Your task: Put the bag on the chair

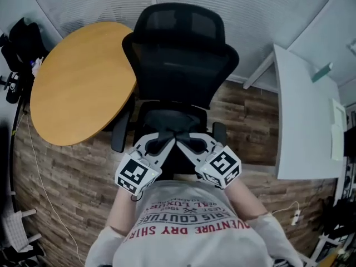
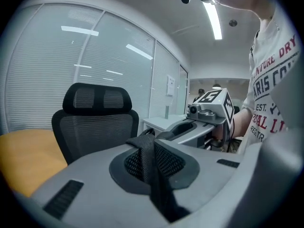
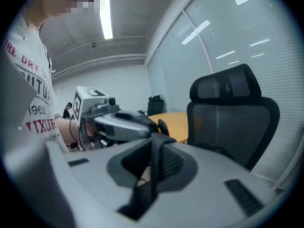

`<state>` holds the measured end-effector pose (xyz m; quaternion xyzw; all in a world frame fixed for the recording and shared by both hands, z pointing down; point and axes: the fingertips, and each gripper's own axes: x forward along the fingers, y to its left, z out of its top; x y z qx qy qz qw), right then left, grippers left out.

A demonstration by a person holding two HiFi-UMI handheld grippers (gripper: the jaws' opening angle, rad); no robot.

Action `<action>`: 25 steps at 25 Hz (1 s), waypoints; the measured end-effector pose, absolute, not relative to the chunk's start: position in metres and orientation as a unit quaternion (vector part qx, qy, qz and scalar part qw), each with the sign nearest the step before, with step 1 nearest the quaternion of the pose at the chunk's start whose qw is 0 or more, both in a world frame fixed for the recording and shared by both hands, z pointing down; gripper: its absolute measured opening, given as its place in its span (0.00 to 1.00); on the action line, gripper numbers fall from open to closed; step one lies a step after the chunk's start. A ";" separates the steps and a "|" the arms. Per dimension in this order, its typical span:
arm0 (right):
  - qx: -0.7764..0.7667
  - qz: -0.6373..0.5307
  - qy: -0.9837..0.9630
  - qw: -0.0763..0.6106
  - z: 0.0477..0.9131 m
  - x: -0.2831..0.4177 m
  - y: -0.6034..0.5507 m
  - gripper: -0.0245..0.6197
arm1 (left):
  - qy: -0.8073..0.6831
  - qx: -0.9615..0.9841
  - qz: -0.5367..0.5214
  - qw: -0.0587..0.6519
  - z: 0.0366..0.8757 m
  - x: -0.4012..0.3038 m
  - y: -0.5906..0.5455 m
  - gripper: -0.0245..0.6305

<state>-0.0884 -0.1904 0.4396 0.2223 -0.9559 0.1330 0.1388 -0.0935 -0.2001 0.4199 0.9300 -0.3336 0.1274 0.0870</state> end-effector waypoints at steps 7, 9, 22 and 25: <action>0.281 0.167 -0.933 0.153 0.464 -0.102 -0.249 0.13 | -0.279 0.942 0.148 0.112 0.445 -0.107 -0.255 0.11; 0.293 0.174 -0.926 0.160 0.474 -0.104 -0.263 0.13 | -0.268 0.942 0.156 0.126 0.456 -0.109 -0.269 0.11; 0.335 0.201 -0.902 0.185 0.522 -0.118 -0.329 0.14 | -0.228 0.947 0.152 0.166 0.502 -0.127 -0.331 0.11; 0.343 0.218 -0.896 0.179 0.528 -0.115 -0.336 0.14 | -0.219 0.948 0.150 0.173 0.509 -0.126 -0.335 0.11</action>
